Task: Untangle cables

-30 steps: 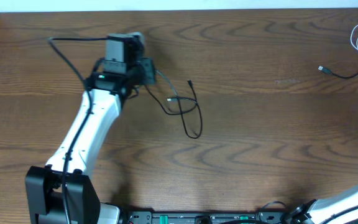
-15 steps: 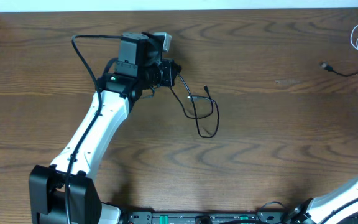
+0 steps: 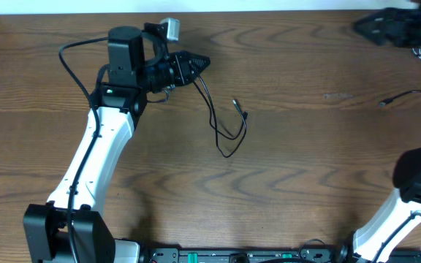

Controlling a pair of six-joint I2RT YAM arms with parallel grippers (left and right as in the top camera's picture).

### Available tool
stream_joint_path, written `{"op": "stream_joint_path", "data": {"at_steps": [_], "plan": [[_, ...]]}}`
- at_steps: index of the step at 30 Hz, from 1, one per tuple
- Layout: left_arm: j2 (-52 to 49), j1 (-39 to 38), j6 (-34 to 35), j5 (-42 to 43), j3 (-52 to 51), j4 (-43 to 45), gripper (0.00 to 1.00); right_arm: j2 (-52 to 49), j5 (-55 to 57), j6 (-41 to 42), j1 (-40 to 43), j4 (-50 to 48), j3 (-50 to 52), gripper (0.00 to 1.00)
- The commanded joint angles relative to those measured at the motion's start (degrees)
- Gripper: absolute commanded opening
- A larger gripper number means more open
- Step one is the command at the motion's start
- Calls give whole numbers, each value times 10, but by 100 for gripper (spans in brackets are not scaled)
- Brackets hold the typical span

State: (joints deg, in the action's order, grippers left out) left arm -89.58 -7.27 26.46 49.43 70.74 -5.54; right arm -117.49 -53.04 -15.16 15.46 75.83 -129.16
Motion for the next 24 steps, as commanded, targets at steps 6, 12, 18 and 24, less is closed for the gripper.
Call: {"op": "stream_joint_path", "data": {"at_steps": [6, 12, 18, 24], "plan": [[12, 9, 67, -141, 5, -40, 8, 6, -55, -55, -163, 3, -4, 97], [12, 11, 38, -251, 5, -117, 8, -2, 2, -55, -270, 3, -4, 97], [14, 36, 36, -205, 5, -120, 7, -15, 52, -55, -353, -12, -4, 96], [14, 68, 36, -99, 5, -120, 7, -54, 49, -55, -403, -29, -4, 91]]}}
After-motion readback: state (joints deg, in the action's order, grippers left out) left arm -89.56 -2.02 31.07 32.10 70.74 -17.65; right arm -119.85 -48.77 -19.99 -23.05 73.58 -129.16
